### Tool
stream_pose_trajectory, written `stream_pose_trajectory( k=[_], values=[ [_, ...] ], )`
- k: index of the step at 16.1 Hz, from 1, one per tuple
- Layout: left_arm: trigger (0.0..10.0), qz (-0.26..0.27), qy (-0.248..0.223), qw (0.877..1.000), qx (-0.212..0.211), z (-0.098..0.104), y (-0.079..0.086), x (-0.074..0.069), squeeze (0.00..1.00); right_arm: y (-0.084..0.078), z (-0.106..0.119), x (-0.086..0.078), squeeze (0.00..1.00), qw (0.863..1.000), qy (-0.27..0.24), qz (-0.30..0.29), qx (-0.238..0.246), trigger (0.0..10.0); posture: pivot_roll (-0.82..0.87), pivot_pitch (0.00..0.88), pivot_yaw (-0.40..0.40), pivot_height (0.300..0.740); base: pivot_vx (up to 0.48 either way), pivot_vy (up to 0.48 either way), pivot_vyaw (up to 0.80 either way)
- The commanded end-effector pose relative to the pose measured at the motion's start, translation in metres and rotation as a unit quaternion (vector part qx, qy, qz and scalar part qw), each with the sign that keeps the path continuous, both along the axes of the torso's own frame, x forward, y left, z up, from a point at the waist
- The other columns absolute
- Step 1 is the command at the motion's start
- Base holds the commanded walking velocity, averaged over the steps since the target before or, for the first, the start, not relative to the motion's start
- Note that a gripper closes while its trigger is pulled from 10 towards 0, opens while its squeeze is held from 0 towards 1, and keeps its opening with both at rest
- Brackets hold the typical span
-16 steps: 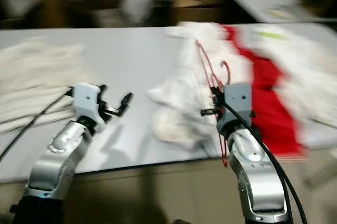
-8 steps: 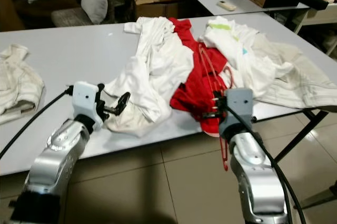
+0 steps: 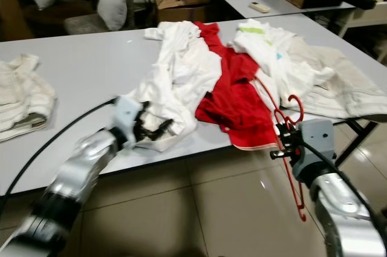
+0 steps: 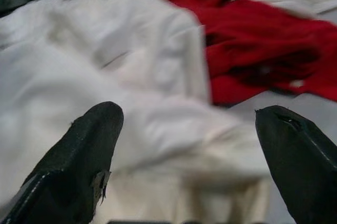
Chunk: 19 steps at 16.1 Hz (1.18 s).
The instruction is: Hang hanger
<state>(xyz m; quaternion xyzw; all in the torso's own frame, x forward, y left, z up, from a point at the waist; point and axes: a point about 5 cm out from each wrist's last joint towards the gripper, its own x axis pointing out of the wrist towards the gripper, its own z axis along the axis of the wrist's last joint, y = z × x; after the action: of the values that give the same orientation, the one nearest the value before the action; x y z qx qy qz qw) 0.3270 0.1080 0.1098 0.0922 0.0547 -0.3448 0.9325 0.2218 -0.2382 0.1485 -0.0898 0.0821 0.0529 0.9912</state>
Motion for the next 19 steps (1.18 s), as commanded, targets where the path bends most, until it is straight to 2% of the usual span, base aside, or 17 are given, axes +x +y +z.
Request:
stream_pose_trajectory(
  k=[1,2,3,5,7,9,10,11,12,13,14,15,17,19],
  values=[
    [10.0,-0.017,-0.009,1.0,0.006,0.002,-0.005,0.004,0.0,0.0,0.006,-0.003,0.0,1.0,-0.007,0.006,0.002,10.0,-0.21,0.0,0.026,0.74,0.0,0.0,0.0],
    [10.0,-0.012,0.004,1.0,-0.01,0.002,-0.011,0.011,0.0,-0.001,0.008,-0.005,0.0,1.0,-0.005,0.005,0.001,10.0,-0.22,0.0,0.023,0.74,0.0,0.0,0.0],
    [10.0,0.029,0.031,0.998,-0.035,0.002,-0.013,0.022,0.0,0.001,0.009,-0.005,0.0,1.0,-0.007,0.007,0.0,10.0,-0.23,0.0,0.02,0.74,0.0,0.0,0.0],
    [10.0,0.078,0.027,0.994,-0.066,0.009,-0.015,0.034,0.0,0.005,0.012,-0.003,0.0,1.0,-0.011,0.011,0.005,10.0,-0.24,0.0,0.016,0.74,0.0,0.0,0.0],
    [10.0,0.115,0.026,0.985,-0.125,0.025,-0.018,0.048,0.0,0.008,0.011,-0.001,0.0,1.0,-0.015,0.014,0.01,10.0,-0.24,0.0,0.011,0.74,0.0,0.0,0.0],
    [10.0,0.151,0.016,0.977,-0.15,0.039,-0.018,0.058,0.0,0.009,0.011,0.002,0.0,1.0,-0.016,0.012,0.015,10.0,-0.22,0.0,0.004,0.74,0.0,0.0,0.0],
    [10.0,0.147,0.013,0.979,-0.144,0.042,-0.018,0.061,0.0,0.009,0.011,0.002,0.0,1.0,-0.014,0.014,0.012,10.0,-0.22,0.0,0.006,0.74,0.0,0.0,0.0],
    [10.0,0.118,0.017,0.983,-0.139,0.043,-0.02,0.061,0.0,0.009,0.01,0.001,0.0,1.0,-0.012,0.015,0.008,10.0,-0.23,0.0,0.014,0.74,0.0,0.0,0.0],
    [10.0,0.004,0.012,0.994,-0.107,0.042,-0.025,0.054,0.0,0.01,0.01,-0.003,0.0,1.0,-0.009,0.016,0.007,10.0,-0.24,0.0,0.026,0.74,0.0,0.0,0.0],
    [10.0,-0.028,0.014,0.995,-0.095,0.041,-0.026,0.052,0.0,0.009,0.01,-0.005,0.0,1.0,-0.008,0.014,0.007,10.0,-0.24,0.0,0.026,0.74,0.0,0.0,0.0],
    [10.0,-0.143,0.02,0.989,-0.02,0.033,-0.024,0.041,0.0,0.006,0.009,-0.013,0.0,1.0,-0.001,0.007,0.008,10.0,-0.25,0.0,0.039,0.74,0.0,0.0,0.0],
    [10.0,-0.191,0.023,0.98,0.05,0.024,-0.02,0.034,0.0,0.006,0.007,-0.017,0.0,1.0,0.004,0.004,0.006,10.0,-0.26,0.0,0.047,0.74,0.0,0.0,0.0],
    [10.0,-0.24,0.056,0.961,0.127,0.007,-0.009,0.025,0.0,0.004,0.003,-0.025,0.0,1.0,0.015,0.001,0.005,10.0,-0.27,0.0,0.057,0.74,0.0,0.0,0.0],
    [10.0,-0.235,0.052,0.954,0.18,-0.003,0.0,0.023,0.0,0.004,-0.002,-0.031,0.0,1.0,0.025,-0.007,0.006,10.0,-0.27,0.0,0.065,0.74,0.0,0.0,0.0]
  ],
)
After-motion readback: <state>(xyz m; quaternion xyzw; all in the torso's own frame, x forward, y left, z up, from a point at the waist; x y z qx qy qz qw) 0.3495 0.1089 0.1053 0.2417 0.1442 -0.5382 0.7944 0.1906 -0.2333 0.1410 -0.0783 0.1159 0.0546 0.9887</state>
